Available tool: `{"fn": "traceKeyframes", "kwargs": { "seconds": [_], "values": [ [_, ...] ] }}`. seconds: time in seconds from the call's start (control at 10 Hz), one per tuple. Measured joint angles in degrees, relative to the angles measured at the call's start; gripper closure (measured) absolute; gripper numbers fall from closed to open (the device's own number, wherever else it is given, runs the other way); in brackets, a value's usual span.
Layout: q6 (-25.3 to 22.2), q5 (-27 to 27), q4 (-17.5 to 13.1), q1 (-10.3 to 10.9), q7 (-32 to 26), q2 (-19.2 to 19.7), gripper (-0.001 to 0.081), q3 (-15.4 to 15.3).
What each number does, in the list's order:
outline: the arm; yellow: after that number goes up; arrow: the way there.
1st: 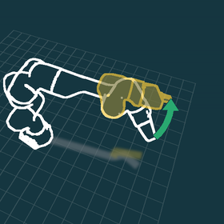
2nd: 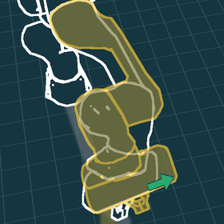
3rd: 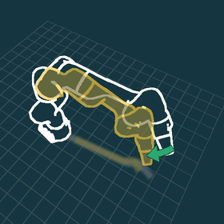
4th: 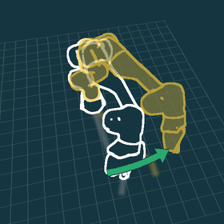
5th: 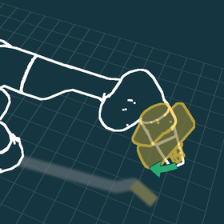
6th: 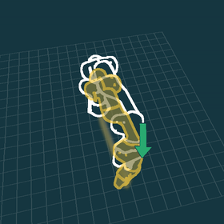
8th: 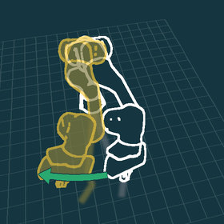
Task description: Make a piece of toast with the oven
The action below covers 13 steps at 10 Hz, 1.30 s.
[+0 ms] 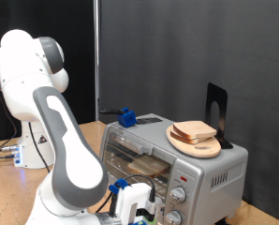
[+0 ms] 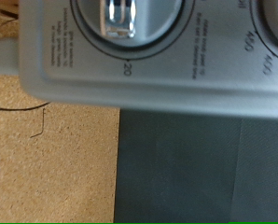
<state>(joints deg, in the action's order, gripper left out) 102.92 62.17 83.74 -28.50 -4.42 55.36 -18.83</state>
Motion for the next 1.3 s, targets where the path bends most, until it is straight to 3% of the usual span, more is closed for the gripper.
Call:
{"fn": "traceKeyframes", "kwargs": {
  "seconds": [0.6, 1.3],
  "values": [
    [3.5, 2.1, 4.7, 0.1, -2.7, -0.7, -0.0002, -2.0],
    [6.7, 3.0, 5.1, 0.5, -2.6, -1.4, -0.0002, -2.5]
  ]
}}
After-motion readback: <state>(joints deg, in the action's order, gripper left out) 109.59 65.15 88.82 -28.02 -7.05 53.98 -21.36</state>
